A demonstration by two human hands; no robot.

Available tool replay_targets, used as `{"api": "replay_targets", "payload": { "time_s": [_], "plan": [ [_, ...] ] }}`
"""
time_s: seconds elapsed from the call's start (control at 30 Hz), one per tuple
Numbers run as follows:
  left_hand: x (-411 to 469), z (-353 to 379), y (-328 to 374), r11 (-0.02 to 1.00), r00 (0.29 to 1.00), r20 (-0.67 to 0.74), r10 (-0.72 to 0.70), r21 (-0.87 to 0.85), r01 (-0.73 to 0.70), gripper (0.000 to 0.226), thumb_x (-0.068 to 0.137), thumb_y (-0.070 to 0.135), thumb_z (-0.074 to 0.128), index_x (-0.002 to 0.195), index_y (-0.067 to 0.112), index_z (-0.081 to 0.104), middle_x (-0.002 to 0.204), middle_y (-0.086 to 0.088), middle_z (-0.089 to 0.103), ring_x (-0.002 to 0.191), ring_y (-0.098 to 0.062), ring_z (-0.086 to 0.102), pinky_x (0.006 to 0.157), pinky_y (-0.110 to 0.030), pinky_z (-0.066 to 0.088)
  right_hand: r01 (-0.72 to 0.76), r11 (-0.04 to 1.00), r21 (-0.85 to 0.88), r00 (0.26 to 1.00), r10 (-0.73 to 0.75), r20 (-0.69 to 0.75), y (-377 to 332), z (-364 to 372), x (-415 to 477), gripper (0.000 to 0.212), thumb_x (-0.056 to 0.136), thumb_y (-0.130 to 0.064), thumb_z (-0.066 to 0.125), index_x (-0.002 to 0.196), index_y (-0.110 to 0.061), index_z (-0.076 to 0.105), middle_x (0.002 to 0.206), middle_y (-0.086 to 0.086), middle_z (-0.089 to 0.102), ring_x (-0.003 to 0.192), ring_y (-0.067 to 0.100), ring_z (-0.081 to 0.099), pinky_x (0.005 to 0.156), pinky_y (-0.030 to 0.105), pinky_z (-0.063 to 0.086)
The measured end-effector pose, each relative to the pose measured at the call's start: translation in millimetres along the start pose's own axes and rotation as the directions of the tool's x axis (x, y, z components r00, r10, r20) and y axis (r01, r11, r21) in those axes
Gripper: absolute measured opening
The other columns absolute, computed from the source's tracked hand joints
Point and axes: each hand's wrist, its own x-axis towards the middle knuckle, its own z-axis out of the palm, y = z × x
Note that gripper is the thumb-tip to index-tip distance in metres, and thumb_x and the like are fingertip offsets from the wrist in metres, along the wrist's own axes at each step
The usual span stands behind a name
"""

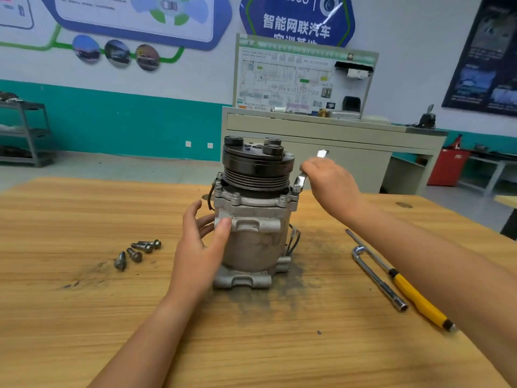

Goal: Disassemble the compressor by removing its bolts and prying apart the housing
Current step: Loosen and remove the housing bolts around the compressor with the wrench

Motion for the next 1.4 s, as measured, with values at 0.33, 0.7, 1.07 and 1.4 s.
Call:
{"api": "replay_targets", "payload": {
  "time_s": [0.33, 0.7, 1.07, 1.4],
  "plan": [
    [2, -1, 0, 1.000, 0.999, 0.032, -0.001, 0.017, 0.000, 0.092, 0.060, 0.074, 0.042, 0.142, 0.036, 0.024, 0.109, 0.020, 0.048, 0.094, 0.019, 0.044, 0.082, -0.021, 0.037, -0.205, 0.970, 0.133, 0.972, 0.218, -0.090, -5, -36, -23, 0.029, 0.098, -0.013, 0.039, 0.124, -0.001, 0.045, 0.060, 0.001, 0.047, 0.046, 0.021, 0.043, 0.043, 0.029, 0.032],
    [1, -1, -3, 0.999, 1.000, 0.005, 0.011, 0.051, -0.011, 0.068, 0.083, 0.052, 0.050, 0.143, 0.033, 0.024, 0.106, 0.019, 0.048, 0.102, -0.004, 0.049, 0.086, -0.027, 0.036, -0.159, 0.949, -0.272, 0.895, 0.256, 0.367, -29, -70, -52, 0.026, 0.096, -0.011, 0.038, 0.120, -0.019, 0.041, 0.058, -0.004, 0.040, 0.049, 0.010, 0.039, 0.040, 0.023, 0.029],
    [5, 0, -8, 1.000, 1.000, 0.020, -0.016, 0.007, 0.016, 0.076, 0.074, 0.067, 0.051, 0.140, 0.037, 0.027, 0.104, 0.027, 0.048, 0.106, -0.004, 0.051, 0.086, -0.030, 0.042, 0.119, 0.877, -0.465, 0.840, 0.161, 0.519, -41, -95, -23, 0.009, 0.094, -0.017, 0.037, 0.097, -0.015, 0.045, 0.059, -0.002, 0.038, 0.047, 0.011, 0.035, 0.039, 0.024, 0.023],
    [4, 0, -4, 1.000, 1.000, 0.006, 0.005, 0.031, -0.005, 0.078, 0.069, 0.066, 0.046, 0.139, 0.037, 0.027, 0.105, 0.031, 0.047, 0.103, -0.002, 0.052, 0.093, -0.043, 0.047, 0.173, 0.894, -0.413, 0.902, 0.025, 0.431, 10, -41, 10, 0.027, 0.093, -0.003, 0.039, 0.116, -0.013, 0.047, 0.085, 0.001, 0.061, 0.072, 0.019, 0.057, 0.084, 0.033, 0.043]
  ]
}}
